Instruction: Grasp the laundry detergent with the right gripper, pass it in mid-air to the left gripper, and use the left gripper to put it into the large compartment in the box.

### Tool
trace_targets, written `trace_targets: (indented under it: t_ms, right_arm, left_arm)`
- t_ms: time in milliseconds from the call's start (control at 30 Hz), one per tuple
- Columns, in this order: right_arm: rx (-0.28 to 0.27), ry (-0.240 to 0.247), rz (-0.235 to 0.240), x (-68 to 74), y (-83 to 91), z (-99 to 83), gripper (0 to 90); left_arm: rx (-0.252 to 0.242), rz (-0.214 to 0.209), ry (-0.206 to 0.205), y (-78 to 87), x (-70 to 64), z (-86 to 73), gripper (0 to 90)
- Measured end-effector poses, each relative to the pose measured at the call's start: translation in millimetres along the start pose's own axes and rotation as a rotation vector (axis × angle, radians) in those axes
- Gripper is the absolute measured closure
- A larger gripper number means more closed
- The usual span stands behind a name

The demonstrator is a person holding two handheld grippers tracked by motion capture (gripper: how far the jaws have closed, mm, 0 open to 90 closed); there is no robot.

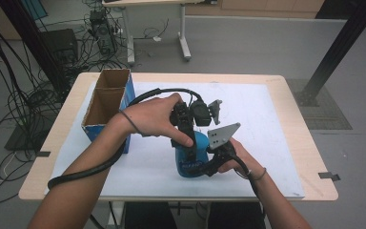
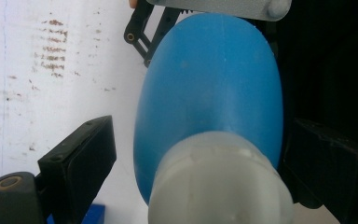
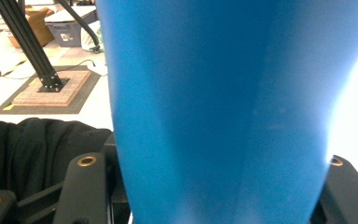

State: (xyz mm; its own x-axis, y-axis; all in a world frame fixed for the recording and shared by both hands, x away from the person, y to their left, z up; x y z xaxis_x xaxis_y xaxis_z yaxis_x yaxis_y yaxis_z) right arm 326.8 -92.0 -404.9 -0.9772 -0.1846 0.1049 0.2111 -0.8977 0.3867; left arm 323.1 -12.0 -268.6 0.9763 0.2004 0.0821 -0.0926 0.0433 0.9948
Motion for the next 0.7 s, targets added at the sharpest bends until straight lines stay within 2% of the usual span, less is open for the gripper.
trace_targets:
  t_ms: [700]
  right_arm:
    - [0.004,-0.003,0.004,0.1,-1.7,0.0,40.7]
  left_arm:
    - [-0.004,-0.001,-0.002,1.4,-0.3,-1.0,9.3]
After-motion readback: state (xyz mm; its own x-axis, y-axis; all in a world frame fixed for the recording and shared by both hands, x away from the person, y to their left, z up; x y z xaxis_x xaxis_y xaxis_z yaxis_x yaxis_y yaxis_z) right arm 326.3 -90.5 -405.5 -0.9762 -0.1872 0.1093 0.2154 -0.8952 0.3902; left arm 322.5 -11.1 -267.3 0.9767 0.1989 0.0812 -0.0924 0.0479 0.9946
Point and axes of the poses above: each handheld gripper's, and its own axes: y roughly backward along the jaws, z roughly out of its top, x roughly to its left, the point moved 5 cm from there along -y, roughly forward along the jaws, and after that the axes turned 7 degrees about z, right-handed, at the moved point
